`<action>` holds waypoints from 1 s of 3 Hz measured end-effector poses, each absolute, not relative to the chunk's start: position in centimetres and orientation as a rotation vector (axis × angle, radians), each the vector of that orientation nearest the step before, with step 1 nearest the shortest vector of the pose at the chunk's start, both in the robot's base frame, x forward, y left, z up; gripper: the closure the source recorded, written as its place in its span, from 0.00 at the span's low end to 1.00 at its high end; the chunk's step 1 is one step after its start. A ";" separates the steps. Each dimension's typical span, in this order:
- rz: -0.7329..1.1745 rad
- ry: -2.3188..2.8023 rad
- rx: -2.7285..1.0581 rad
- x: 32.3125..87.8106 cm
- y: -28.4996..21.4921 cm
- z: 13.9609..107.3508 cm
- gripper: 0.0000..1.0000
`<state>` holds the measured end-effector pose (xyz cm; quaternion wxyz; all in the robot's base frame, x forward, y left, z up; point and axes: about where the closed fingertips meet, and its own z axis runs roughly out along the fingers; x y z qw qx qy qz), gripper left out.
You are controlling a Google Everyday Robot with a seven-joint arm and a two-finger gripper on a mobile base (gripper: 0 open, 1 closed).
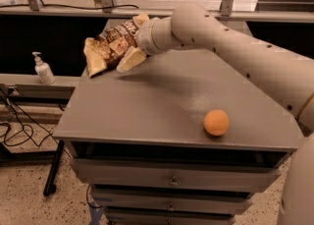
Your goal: Pick brown chip bag
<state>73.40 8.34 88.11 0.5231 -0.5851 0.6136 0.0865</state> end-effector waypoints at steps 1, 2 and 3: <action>0.205 1.506 -1.374 75.8 8.4 86.7 0.18; 0.204 1.527 -1.354 77.0 8.2 86.1 0.42; 0.201 1.527 -1.336 77.4 7.8 86.6 0.65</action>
Offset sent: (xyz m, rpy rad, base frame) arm 0.0503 -0.0098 -0.0237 0.0188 0.0394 -0.0852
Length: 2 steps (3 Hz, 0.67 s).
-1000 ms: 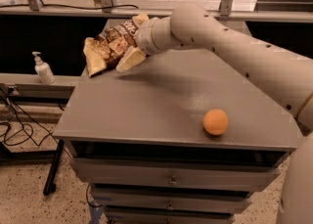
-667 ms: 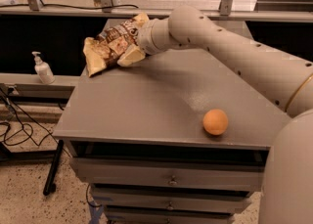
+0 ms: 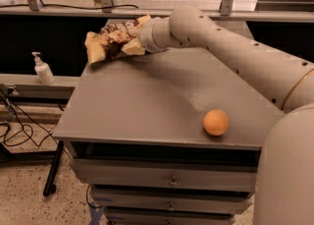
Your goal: Pick brown chip bag
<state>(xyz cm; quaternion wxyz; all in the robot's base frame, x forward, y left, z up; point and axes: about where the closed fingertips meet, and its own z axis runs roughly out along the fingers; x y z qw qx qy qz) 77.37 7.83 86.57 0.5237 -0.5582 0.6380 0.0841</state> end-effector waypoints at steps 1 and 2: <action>0.209 1.506 -1.325 77.2 7.9 87.8 0.88; 0.248 1.464 -1.307 76.6 8.6 90.1 1.00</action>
Offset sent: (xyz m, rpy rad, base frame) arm -0.0161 0.0107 0.0713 0.1308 -0.0564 0.0592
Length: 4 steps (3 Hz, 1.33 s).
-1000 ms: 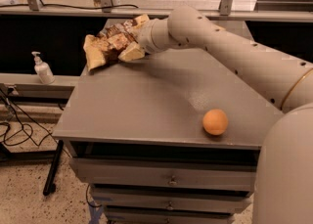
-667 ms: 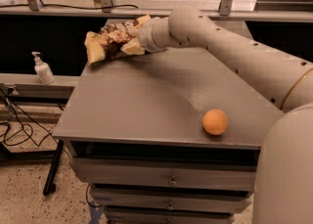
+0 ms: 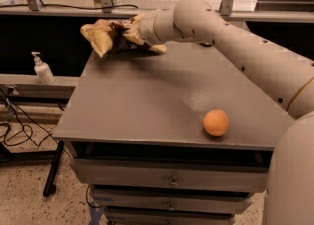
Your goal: Pick brown chip bag
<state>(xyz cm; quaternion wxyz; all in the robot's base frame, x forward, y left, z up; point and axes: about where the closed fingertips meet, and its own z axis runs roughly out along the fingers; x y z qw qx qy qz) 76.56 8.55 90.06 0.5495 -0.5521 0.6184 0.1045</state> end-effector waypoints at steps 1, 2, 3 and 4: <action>0.280 1.379 -1.302 75.3 8.9 94.1 1.00; 0.272 1.291 -1.298 73.6 7.5 98.5 1.00; 0.278 1.240 -1.258 72.0 4.9 101.8 1.00; 0.277 1.240 -1.250 71.9 4.3 101.9 1.00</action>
Offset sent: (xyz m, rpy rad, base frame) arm -0.0497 -0.0400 0.1413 0.1087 -0.2131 0.1056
